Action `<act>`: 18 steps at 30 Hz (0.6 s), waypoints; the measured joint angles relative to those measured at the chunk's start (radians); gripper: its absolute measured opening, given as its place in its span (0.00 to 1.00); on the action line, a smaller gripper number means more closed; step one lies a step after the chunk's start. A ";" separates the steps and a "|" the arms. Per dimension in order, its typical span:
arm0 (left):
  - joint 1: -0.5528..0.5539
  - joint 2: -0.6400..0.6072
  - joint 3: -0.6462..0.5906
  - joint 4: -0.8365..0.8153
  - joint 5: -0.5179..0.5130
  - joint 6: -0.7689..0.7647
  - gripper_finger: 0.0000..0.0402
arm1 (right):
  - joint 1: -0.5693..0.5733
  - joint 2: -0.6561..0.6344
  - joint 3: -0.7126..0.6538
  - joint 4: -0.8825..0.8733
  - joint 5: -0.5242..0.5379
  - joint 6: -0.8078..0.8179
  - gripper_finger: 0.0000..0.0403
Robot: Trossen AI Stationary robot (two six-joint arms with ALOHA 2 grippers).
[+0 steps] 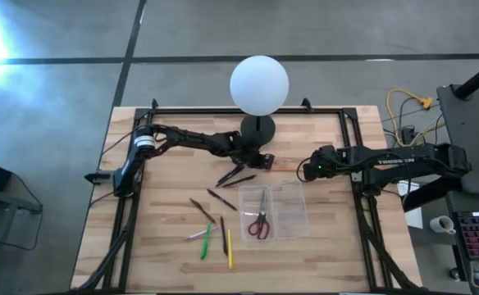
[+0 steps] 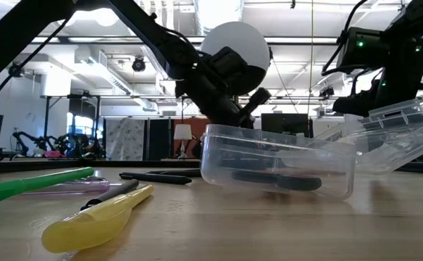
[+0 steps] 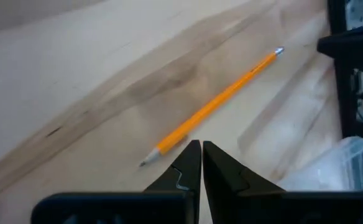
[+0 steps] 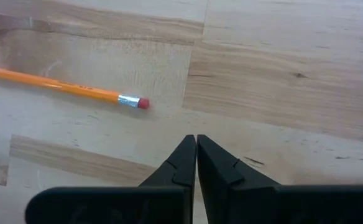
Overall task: Pick & place school supplies into a supply box
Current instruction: Put the orange pencil into the transparent supply box
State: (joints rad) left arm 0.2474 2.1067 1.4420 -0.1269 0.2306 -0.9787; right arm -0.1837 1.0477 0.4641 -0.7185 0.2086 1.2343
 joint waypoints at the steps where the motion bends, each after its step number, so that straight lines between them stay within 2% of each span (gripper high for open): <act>1: 0.000 0.001 -0.003 -0.005 0.000 0.000 0.00 | 0.000 0.000 0.000 0.000 0.000 -0.002 0.02; 18: 0.002 0.003 -0.058 0.011 -0.028 -0.023 0.00 | 0.000 0.000 0.000 0.000 -0.003 -0.004 0.02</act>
State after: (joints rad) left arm 0.2497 2.1094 1.3845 -0.1158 0.2026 -1.0012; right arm -0.1837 1.0481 0.4641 -0.7185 0.2053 1.2301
